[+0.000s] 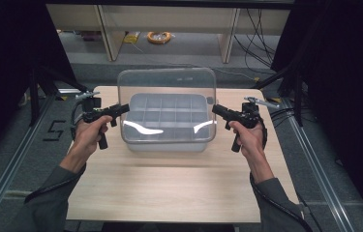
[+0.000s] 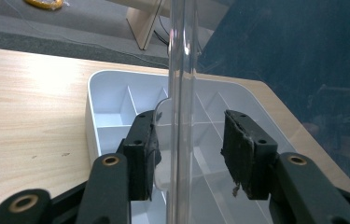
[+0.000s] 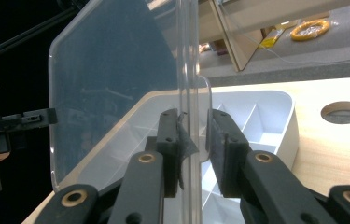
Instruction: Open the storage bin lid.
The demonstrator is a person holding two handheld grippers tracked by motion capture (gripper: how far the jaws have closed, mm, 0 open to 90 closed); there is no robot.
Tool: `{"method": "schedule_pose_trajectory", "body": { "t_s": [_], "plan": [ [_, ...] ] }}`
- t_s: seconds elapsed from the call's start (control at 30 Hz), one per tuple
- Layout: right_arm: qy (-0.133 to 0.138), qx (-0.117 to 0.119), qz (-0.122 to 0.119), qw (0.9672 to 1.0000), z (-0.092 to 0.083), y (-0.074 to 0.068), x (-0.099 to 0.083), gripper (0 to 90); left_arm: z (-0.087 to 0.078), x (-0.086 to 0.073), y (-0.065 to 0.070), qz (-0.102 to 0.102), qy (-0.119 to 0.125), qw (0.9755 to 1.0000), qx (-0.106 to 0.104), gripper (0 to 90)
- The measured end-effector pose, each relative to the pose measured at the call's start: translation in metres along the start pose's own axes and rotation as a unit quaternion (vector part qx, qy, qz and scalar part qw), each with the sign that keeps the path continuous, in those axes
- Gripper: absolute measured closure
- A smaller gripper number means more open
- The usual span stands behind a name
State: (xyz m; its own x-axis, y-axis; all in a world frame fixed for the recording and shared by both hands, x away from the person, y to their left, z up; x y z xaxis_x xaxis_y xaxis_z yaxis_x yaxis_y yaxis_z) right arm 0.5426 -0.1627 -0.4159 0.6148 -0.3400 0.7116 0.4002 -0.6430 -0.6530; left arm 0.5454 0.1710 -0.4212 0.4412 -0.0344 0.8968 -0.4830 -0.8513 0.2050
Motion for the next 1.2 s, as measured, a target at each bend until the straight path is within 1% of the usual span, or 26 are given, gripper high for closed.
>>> {"method": "schedule_pose_trajectory", "body": {
  "t_s": [0.07,0.1,0.17,0.23,0.27,0.3,0.33,0.4,0.43,0.47,0.5,0.53,0.6,0.63,0.67,0.73,0.83,0.87,0.9,0.93,0.97,1.07,1.1,1.13,1.17,1.2],
  "plan": [
    [0.001,0.001,-0.004,1.0,-0.001,0.0,-0.001,75.7,-0.001,-0.001,0.0,0.003,0.0,1.0,0.0,55.3],
    [-0.003,0.004,0.001,1.0,-0.004,-0.003,-0.005,75.8,-0.002,-0.002,0.001,0.003,0.002,1.0,-0.003,55.2],
    [-0.001,0.003,-0.005,1.0,-0.005,-0.003,-0.006,75.9,-0.004,-0.005,0.002,0.003,-0.002,1.0,-0.002,55.2],
    [-0.005,0.003,0.008,0.9999,-0.011,-0.007,-0.013,76.0,-0.008,-0.01,0.006,0.006,-0.001,1.0,-0.006,55.1],
    [-0.001,0.006,-0.004,1.0,-0.012,-0.006,-0.013,76.2,-0.01,-0.011,0.007,0.008,0.001,0.9999,-0.008,55.2],
    [-0.003,0.011,0.001,0.9999,-0.014,-0.008,-0.015,76.4,-0.011,-0.013,0.008,0.008,0.002,0.9999,-0.01,55.2],
    [0.0,0.01,-0.008,0.9999,-0.016,-0.008,-0.016,76.4,-0.013,-0.014,0.009,0.008,0.002,0.9999,-0.01,55.2],
    [-0.002,0.009,-0.007,0.9999,-0.018,-0.009,-0.019,76.4,-0.014,-0.016,0.01,0.009,0.002,0.9999,-0.01,55.2],
    [-0.002,0.007,-0.016,0.9999,-0.021,-0.01,-0.022,76.4,-0.017,-0.021,0.013,0.013,0.0,0.9998,-0.011,55.2],
    [-0.003,0.004,-0.014,0.9999,-0.023,-0.01,-0.025,76.4,-0.019,-0.023,0.014,0.018,-0.003,0.9998,-0.012,55.2],
    [-0.01,0.005,0.003,0.9999,-0.025,-0.013,-0.029,76.4,-0.021,-0.025,0.015,0.018,-0.002,0.9998,-0.013,55.3],
    [-0.008,0.007,-0.008,0.9999,-0.026,-0.012,-0.03,76.5,-0.023,-0.027,0.016,0.019,-0.003,0.9997,-0.014,55.4],
    [-0.01,0.008,-0.004,0.9999,-0.03,-0.014,-0.034,76.6,-0.026,-0.03,0.018,0.021,-0.004,0.9997,-0.016,55.5],
    [-0.01,0.01,-0.011,0.9998,-0.031,-0.014,-0.036,76.7,-0.027,-0.031,0.018,0.021,-0.004,0.9996,-0.016,55.5],
    [-0.013,0.012,-0.006,0.9998,-0.033,-0.016,-0.038,76.7,-0.029,-0.032,0.019,0.022,-0.005,0.9996,-0.016,55.5],
    [-0.014,0.011,-0.015,0.9997,-0.035,-0.016,-0.042,76.8,-0.031,-0.035,0.02,0.022,-0.005,0.9996,-0.016,55.5],
    [-0.025,0.01,0.004,0.9996,-0.04,-0.018,-0.051,76.8,-0.036,-0.039,0.024,0.026,-0.005,0.9995,-0.019,55.6],
    [-0.019,0.011,-0.016,0.9996,-0.041,-0.014,-0.051,76.8,-0.037,-0.041,0.026,0.026,-0.003,0.9994,-0.022,55.9],
    [-0.023,0.012,-0.002,0.9997,-0.043,-0.015,-0.054,76.8,-0.038,-0.044,0.028,0.027,-0.005,0.9994,-0.019,56.0],
    [-0.024,0.012,0.003,0.9996,-0.045,-0.015,-0.056,76.7,-0.039,-0.046,0.03,0.028,-0.006,0.9994,-0.021,56.2],
    [-0.021,0.012,-0.009,0.9997,-0.047,-0.012,-0.057,76.7,-0.04,-0.049,0.032,0.026,-0.007,0.9994,-0.022,56.6],
    [-0.028,0.011,0.012,0.9995,-0.053,-0.011,-0.067,76.7,-0.044,-0.053,0.036,0.029,-0.008,0.9992,-0.026,57.3],
    [-0.028,0.011,0.012,0.9995,-0.053,-0.011,-0.067,76.7,-0.044,-0.053,0.036,0.029,-0.008,0.9992,-0.026,57.3],
    [-0.02,0.013,-0.004,0.9997,-0.057,-0.008,-0.069,76.7,-0.046,-0.057,0.04,0.031,-0.009,0.9991,-0.029,57.5],
    [-0.023,0.012,0.006,0.9997,-0.06,-0.01,-0.073,76.7,-0.047,-0.059,0.042,0.033,-0.011,0.9989,-0.03,57.6],
    [-0.021,0.01,0.001,0.9997,-0.062,-0.009,-0.074,76.7,-0.048,-0.061,0.043,0.035,-0.013,0.9988,-0.03,57.6]
  ]
}}
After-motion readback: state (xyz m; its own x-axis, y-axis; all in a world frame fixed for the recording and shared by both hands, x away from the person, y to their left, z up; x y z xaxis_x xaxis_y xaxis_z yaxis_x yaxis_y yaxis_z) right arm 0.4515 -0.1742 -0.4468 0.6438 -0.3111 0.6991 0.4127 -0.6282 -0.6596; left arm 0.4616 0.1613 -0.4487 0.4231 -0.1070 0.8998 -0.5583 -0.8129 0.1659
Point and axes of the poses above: each handheld gripper's, and its own axes: z roughly forward along the jaws, x roughly out of its top, y roughly to its right, the point moved 10 cm from there along z, roughly forward along the jaws, and after that the axes turned 14 degrees about z, right-handed, at the moved point
